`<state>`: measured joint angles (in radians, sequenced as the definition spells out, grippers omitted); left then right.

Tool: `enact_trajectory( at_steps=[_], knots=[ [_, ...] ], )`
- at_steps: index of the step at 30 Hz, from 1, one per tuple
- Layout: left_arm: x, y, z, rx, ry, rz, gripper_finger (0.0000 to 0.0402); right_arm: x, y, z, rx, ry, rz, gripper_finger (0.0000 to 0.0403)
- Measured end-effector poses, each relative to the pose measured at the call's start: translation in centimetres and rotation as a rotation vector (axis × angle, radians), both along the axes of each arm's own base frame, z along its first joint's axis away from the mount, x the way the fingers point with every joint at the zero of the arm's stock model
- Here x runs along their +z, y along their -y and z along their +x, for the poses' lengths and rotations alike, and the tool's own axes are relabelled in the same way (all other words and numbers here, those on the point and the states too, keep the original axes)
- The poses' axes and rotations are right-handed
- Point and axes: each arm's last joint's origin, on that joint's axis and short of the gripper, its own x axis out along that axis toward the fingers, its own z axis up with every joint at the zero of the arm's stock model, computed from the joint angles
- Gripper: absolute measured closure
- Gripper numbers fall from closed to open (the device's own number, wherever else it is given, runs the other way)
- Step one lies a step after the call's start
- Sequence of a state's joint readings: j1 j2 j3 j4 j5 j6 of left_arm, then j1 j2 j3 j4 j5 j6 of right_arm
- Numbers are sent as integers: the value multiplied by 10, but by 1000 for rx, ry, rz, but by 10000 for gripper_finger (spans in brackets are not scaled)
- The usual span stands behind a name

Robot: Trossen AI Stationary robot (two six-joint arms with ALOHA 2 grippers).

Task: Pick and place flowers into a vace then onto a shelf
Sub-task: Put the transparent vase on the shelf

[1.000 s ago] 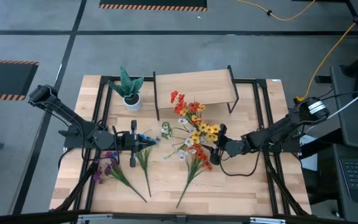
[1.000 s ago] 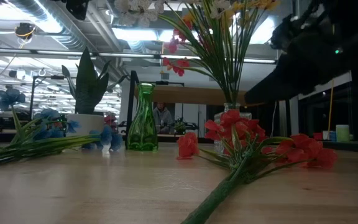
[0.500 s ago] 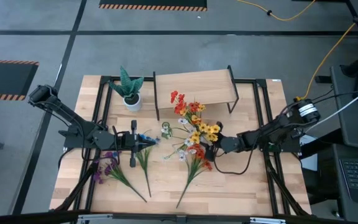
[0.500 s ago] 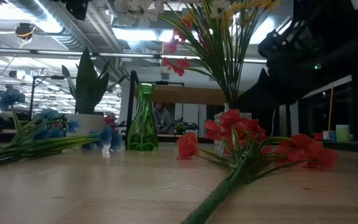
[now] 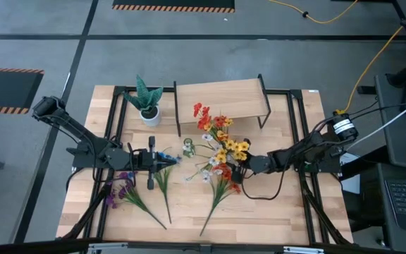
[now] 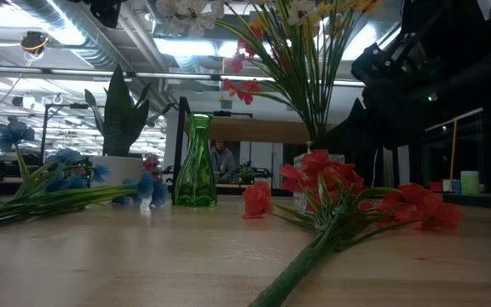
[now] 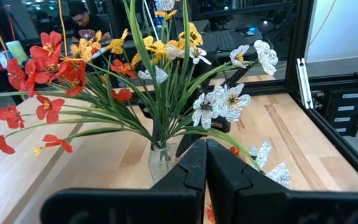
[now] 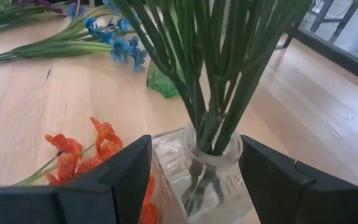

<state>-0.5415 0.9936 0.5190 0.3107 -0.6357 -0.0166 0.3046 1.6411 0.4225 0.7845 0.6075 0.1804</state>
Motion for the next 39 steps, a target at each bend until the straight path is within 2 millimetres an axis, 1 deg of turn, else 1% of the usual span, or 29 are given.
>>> enact_trajectory(
  at_steps=[10,13,16,22,25,39],
  knots=[
    [0,0,0,0,0,0,397,1,0,1,3,11,-2,166],
    [0,0,0,0,0,0,397,1,0,1,2,11,-2,172],
    [0,0,0,0,0,0,400,1,0,1,0,12,2,194],
    [0,0,0,0,0,0,397,0,0,1,-1,12,6,264],
    [0,0,0,0,0,0,397,0,0,1,-11,17,24,287],
    [0,0,0,0,-1,3,400,2,-1,1,5,28,8,287]
  ],
)
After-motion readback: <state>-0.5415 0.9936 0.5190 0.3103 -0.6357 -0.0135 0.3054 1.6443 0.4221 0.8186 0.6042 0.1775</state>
